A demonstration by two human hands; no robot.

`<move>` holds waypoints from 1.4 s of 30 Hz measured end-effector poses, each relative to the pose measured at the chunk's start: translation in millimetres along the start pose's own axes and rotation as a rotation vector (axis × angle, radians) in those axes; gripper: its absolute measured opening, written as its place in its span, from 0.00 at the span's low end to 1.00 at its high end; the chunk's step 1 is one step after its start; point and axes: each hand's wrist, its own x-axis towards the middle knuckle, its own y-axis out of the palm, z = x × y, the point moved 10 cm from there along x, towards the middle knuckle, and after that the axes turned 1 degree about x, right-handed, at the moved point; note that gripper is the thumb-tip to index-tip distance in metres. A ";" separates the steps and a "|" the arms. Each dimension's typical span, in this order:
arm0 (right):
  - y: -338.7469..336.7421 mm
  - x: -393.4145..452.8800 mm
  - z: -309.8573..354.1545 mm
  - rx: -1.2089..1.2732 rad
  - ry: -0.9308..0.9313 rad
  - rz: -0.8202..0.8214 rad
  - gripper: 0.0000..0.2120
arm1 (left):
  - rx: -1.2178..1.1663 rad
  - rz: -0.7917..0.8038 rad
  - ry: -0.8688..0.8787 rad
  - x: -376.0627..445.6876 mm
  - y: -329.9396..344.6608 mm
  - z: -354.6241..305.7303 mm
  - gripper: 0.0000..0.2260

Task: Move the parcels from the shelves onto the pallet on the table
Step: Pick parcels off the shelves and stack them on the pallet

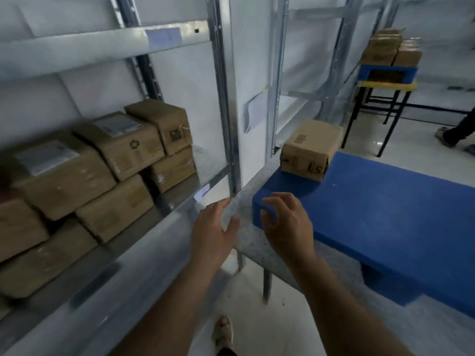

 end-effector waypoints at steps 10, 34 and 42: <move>14.1 -33.1 82.1 0.138 -0.183 0.127 0.11 | 0.123 -0.179 -0.127 -65.9 -78.6 37.7 0.25; -3.4 -270.5 397.6 0.345 -0.540 0.341 0.20 | 0.366 -0.594 -0.418 -415.7 -336.0 128.3 0.26; -7.3 -374.8 508.6 0.323 -0.722 0.514 0.25 | 0.483 -0.689 -0.634 -560.1 -404.6 157.3 0.35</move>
